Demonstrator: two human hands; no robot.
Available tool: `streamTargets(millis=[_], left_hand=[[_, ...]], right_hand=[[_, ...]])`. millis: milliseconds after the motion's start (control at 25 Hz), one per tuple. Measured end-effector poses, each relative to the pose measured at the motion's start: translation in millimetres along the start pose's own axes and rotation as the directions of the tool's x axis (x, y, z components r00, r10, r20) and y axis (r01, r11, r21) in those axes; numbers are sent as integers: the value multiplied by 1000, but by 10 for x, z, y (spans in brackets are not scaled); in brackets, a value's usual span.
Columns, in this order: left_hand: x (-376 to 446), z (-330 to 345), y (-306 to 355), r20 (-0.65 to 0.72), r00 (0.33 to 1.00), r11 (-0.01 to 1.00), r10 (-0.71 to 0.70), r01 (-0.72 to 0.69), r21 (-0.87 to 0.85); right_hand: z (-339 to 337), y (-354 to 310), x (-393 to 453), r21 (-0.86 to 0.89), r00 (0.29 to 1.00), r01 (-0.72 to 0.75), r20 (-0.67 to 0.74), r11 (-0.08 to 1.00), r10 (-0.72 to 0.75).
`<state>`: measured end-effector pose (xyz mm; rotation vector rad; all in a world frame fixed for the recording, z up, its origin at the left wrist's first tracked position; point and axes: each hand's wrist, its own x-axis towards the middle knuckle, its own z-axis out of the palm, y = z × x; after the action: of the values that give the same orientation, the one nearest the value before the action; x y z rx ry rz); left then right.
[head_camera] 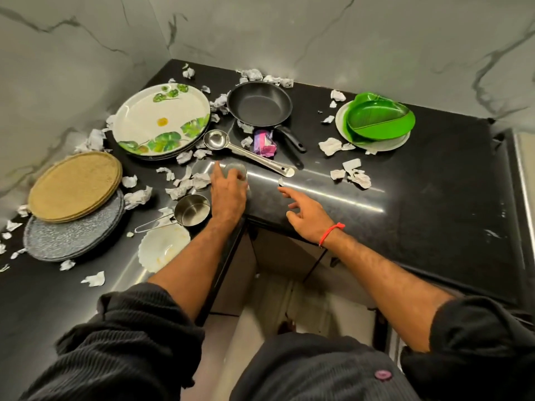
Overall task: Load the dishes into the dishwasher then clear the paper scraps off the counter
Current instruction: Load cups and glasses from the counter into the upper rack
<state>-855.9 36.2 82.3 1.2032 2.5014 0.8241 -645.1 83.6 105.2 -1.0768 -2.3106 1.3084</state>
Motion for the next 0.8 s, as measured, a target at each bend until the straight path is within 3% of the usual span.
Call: streamTargets(millis=[160,240,280,360,400,440,520,600,680,800], left_hand=[[-19,60,76,-12,1000,971,15,-17,-237],[-107,99,200,56,996,908,-72,88,-410],[-184,110,300,141,983,835,-118,175,-522],[-358,171,574,390,914,572,-112,380,-727],[-450,200,729,519,853,455,-52,483,-748],[-540,232,879,630,776,405,23,569,-716],[-728,286,1198,804,578,474,140,674,-567],[-912,389,1493,893,426,633,146,653,-415],[-1113,503,1796,927,363,763,96,571,-303],[-1467,786,2243,961,271,876,51,450,-173]], right_hand=[[-158,107,-118,-77,998,67,-6,995,-67],[-244,145,-217,-100,993,109,-35,989,-113],[-291,167,-271,-115,989,136,-47,984,-142],[-422,221,-420,-181,977,188,-66,965,-202],[-494,254,-507,-234,968,219,-70,947,-241],[-571,284,-595,-289,955,254,-76,923,-287],[-705,338,-797,-353,929,300,-101,886,-355],[-811,411,-1055,-339,919,294,-158,894,-362],[-895,500,-1371,-246,923,219,-261,944,-282],[-1018,677,-1945,47,884,60,-466,997,-31]])
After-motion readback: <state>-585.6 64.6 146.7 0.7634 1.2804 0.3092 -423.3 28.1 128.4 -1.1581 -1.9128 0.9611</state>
